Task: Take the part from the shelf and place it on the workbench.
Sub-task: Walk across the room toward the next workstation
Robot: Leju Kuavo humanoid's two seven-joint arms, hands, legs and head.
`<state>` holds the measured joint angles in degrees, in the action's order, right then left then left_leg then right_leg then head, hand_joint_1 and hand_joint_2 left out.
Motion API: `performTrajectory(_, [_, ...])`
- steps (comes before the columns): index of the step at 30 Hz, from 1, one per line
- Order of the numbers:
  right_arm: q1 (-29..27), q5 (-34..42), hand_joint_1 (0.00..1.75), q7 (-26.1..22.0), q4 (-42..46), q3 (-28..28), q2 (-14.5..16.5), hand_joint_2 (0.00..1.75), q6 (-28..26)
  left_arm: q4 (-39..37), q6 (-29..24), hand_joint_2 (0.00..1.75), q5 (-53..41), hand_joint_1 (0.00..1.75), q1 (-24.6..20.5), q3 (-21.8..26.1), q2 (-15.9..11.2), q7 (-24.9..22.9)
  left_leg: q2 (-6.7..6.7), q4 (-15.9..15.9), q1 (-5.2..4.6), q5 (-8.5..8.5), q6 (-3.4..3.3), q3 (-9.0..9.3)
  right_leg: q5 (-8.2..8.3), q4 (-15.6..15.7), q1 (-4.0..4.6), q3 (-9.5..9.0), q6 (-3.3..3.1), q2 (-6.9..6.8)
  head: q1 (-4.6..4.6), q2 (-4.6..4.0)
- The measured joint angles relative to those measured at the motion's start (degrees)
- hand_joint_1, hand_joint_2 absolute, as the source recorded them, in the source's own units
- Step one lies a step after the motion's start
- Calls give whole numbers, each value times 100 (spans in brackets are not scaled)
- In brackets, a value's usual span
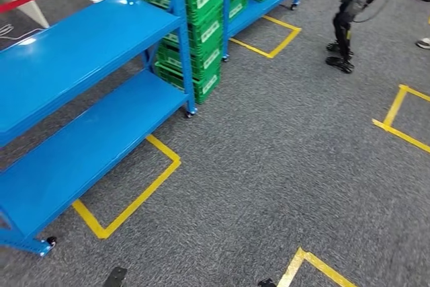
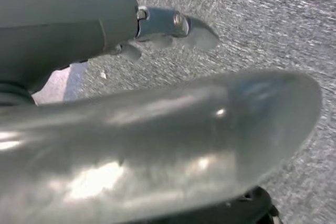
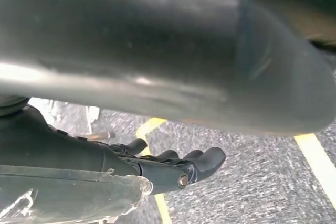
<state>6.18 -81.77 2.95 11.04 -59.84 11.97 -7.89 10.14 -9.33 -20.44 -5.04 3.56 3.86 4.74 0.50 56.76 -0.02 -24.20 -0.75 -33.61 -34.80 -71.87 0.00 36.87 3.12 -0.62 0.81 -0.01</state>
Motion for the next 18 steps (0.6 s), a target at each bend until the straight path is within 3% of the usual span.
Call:
performTrajectory(1, [-11, -1, 0, 3, 0, 0, -1, 0, -1, 0, 1, 0, 0, 0, 4, 0, 2, 0, 72, 1, 1, 1, -1, 2, -69, -270, -2, 145, 3, 27, 1, 1])
performTrajectory(2, [-18, -2, 0, 5, 0, 0, -2, 0, -1, 0, 1, 0, 0, 0, 13, 0, 4, 0, 147, 3, 4, 2, 1, 5, -17, -331, -5, 200, 3, 39, 1, 1])
performTrajectory(3, [-21, -3, 0, 7, 0, 0, -3, 0, -2, 0, 2, 0, 0, 0, 23, 0, 4, 0, 226, 5, 9, 4, 8, 12, 142, -165, -11, 146, 1, 56, 0, 1])
performTrajectory(4, [-21, -4, 0, 7, 0, 0, -4, 0, -2, 0, 2, 0, 0, 0, 28, 0, 5, 0, 302, 10, 19, 4, 22, 20, 373, 200, -26, -11, 4, 105, 0, 1])
performTrajectory(6, [-19, -6, 0, 6, -2, 0, -3, 0, -2, 0, 1, 0, 0, 0, 18, 0, 3, 0, 447, 35, 25, 5, 75, 8, 687, 958, -87, -366, 13, 392, 5, 0])
performTrajectory(8, [-18, -7, 0, 5, -3, 0, -2, 0, -2, 0, 0, 0, 0, 0, 13, 0, 0, 0, 569, 45, 29, 35, 151, -41, 734, 1247, -113, -501, -22, 580, 7, 0])
performTrajectory(10, [-17, -7, 0, 10, -3, -1, -3, 0, -4, 0, -1, 0, 1, 0, 34, 2, -5, 0, 644, 23, 49, 74, 222, -77, 757, 1268, -95, -501, -107, 481, 6, 0])
performTrajectory(12, [-16, -4, 0, 14, -2, -1, -5, 0, -7, 0, -2, 0, 2, 0, 52, 7, -8, 3, 451, 167, 40, -38, 275, -158, 784, 1295, -94, -507, -190, 349, -27, -1])
performTrajectory(14, [-25, 2, 0, 16, -2, -1, -6, 0, -9, 0, -3, 0, 3, 0, 41, 12, 3, 10, 145, 775, 21, -392, 309, -445, 789, 1308, -81, -505, -244, 181, -75, 0])
performTrajectory(16, [-42, 10, 0, 28, -2, -2, -9, 0, -8, 0, -3, 0, 4, 0, 44, 18, 15, 15, 41, 1487, 25, -696, 324, -774, 778, 1308, -60, -499, -268, 3, -85, 1])
performTrajectory(17, [-44, 15, 0, 34, -2, -2, -10, 0, -7, 0, -3, 0, 5, 0, 60, 21, 18, 17, 30, 1632, 25, -709, 323, -831, 774, 1308, -53, -499, -272, -73, -85, 1])
performTrajectory(18, [-40, 19, 0, 38, -2, -2, -12, 0, -7, 0, -3, 0, 5, 0, 80, 25, 19, 17, 20, 1561, 24, -615, 315, -779, 771, 1308, -50, -503, -273, -139, -86, 1])
